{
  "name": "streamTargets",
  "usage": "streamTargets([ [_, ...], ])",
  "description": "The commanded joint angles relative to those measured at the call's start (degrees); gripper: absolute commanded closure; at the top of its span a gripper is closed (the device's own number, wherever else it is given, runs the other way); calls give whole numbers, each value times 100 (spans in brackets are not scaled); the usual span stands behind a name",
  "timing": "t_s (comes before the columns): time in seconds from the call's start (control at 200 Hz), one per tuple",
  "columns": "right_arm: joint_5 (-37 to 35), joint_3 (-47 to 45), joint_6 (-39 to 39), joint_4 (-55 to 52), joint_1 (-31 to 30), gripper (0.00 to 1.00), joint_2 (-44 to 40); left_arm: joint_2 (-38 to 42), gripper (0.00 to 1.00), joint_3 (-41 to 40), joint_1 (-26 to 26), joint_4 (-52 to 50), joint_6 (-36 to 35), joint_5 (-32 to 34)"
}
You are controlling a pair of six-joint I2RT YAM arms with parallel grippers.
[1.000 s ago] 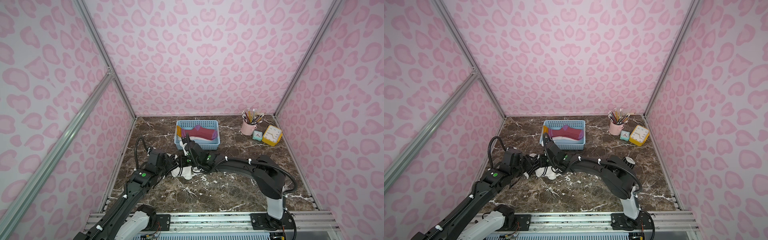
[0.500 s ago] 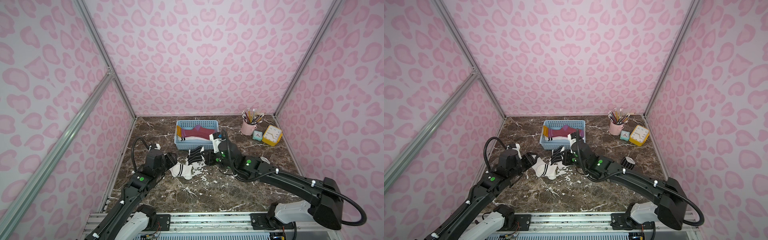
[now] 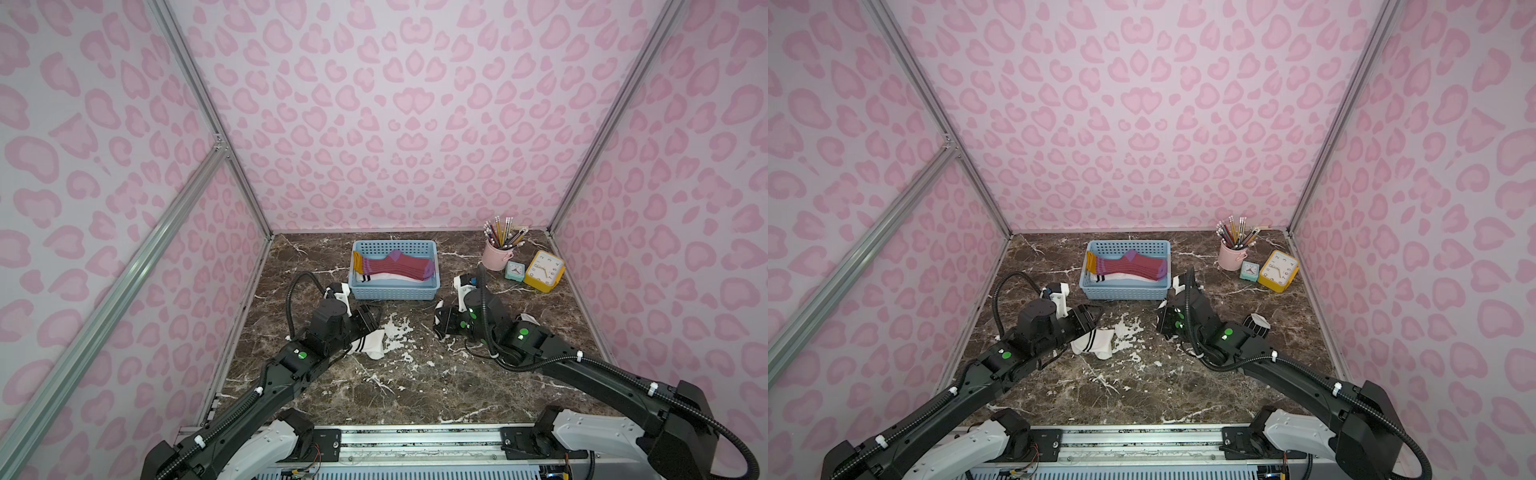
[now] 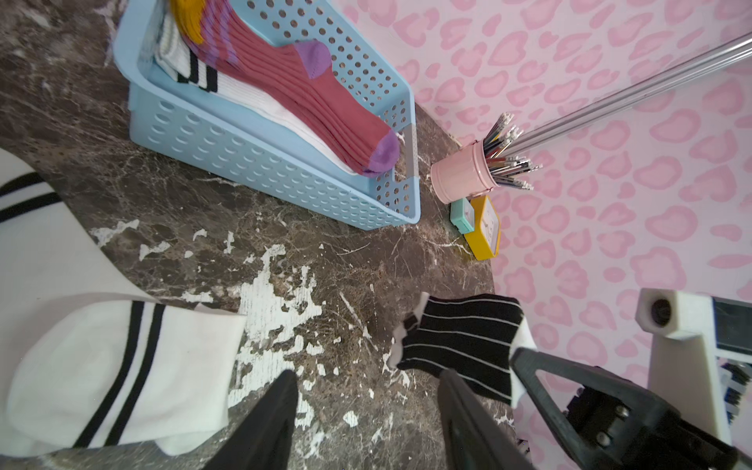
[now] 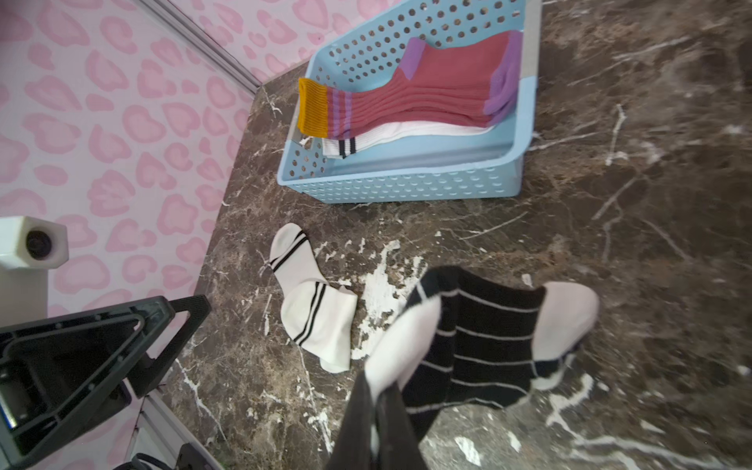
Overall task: Place the socks together as a pair
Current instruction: Flatten out the sock at the center of the board, then pick up the sock from the center of the board.
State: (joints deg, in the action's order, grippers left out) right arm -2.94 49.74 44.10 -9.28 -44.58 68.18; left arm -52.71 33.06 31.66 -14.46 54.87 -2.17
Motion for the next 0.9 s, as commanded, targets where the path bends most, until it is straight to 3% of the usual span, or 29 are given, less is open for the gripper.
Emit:
streamTargets([
  [0.0, 180, 302, -49, 242, -15, 100, 48, 144, 40, 69, -2, 32, -106, 327],
  [0.09, 15, -52, -26, 142, -7, 100, -196, 135, 39, 32, -2, 172, -124, 257],
  [0.195, -160, -1082, 297, 240, 122, 94, -556, -37, 39, 39, 2, 269, -119, 165],
  [0.32, 194, -2164, 934, -256, 1128, 74, -870, -259, 39, 104, -2, 294, -43, 117],
  [0.4, 318, -2481, 577, -321, 1717, 64, -1340, -342, 39, 130, -2, 303, -47, 103],
  [0.475, 30, -2375, 323, -526, 2033, 45, -1747, -394, 39, 130, 7, 307, -62, 86],
  [0.515, -37, -2249, 174, -639, 2221, 41, -1859, -422, 39, 116, 7, 315, -62, 74],
  [0.895, 1448, -1888, -525, -218, 5179, 44, -1054, -583, 39, 88, 90, 365, -169, -104],
])
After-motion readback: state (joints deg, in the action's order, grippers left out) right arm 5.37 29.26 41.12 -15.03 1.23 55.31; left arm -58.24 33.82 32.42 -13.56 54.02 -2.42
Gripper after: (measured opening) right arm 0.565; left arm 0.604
